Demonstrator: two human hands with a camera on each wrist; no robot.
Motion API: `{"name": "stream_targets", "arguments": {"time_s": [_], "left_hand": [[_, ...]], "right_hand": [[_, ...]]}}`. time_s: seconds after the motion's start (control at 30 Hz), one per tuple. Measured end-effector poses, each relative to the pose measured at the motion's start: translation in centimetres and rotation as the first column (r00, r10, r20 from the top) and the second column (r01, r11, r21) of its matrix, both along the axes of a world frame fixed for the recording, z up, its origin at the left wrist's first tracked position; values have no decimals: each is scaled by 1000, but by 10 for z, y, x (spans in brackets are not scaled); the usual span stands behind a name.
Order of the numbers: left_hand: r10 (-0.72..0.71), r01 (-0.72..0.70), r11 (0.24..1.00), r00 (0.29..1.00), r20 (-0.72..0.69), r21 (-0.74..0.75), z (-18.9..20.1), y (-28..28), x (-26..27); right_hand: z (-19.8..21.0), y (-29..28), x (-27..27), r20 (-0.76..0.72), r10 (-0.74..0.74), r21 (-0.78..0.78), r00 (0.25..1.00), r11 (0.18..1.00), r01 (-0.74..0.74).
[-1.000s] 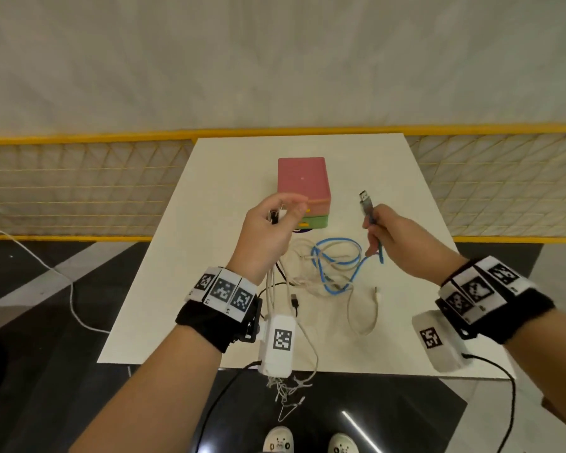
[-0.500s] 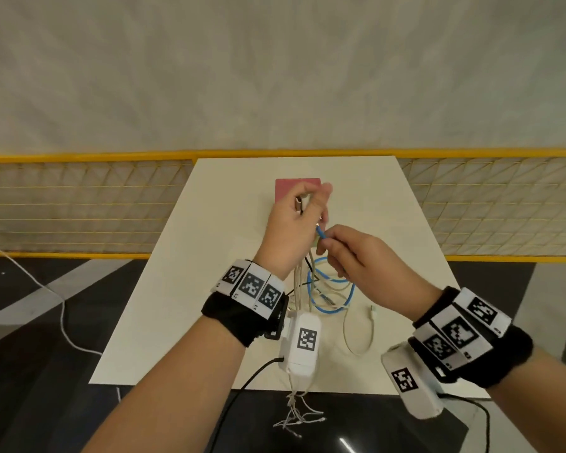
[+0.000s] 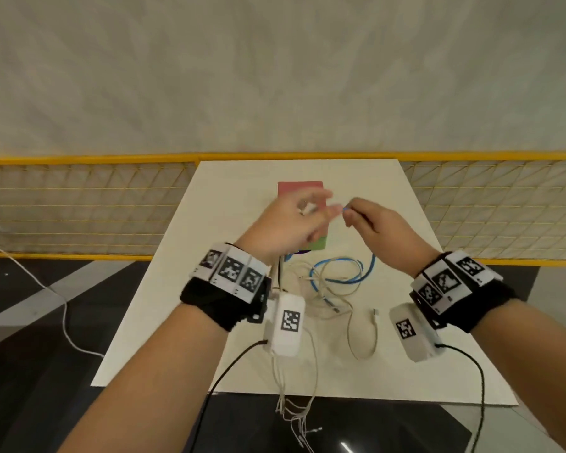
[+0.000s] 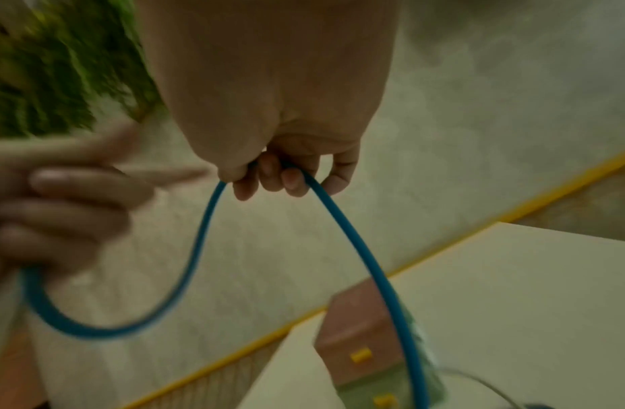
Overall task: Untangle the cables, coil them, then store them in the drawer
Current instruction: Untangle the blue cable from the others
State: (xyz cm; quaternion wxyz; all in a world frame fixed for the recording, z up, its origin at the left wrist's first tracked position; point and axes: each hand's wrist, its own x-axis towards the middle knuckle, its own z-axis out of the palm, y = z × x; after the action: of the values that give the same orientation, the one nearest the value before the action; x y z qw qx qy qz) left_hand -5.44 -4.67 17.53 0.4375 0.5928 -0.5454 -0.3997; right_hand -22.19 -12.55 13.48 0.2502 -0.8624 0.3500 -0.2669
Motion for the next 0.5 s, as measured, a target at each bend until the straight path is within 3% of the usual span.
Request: {"name": "stream_targets", "arguments": {"time_s": [0.07,0.13,0.2,0.3,0.33,0.43,0.5], "left_hand": [[-32,28,998,996,87,50,-10,-4,-7],[77,-76,997,996,51,-25,-11,-8,-3],[247,-255,957,966,-73,-138,-4,-11,7],[449,-528,827,828,-337,-195,10,-14,32],[489,-575,794,797,-356,-197,10,-16,39],[549,-582,763,813,-193,-281,-3,-15,45],[491,-473,785,869,-63,-400,-14,-10,34]], "right_hand": [[16,1,11,27,39,-36,999,999,-38],[18,2,14,31,50,-39,998,998,-49],[6,1,7,3,28,4,1000,1000,-28],[-24,0,-8,-113,-20,127,993,991,35],[-32,0,-11,-124,-34,183,992,981,56],[-36,-2,-9,-71,-46,252,996,966,63],[-26,-2,0,-34,-17,197,999,980,23]]}}
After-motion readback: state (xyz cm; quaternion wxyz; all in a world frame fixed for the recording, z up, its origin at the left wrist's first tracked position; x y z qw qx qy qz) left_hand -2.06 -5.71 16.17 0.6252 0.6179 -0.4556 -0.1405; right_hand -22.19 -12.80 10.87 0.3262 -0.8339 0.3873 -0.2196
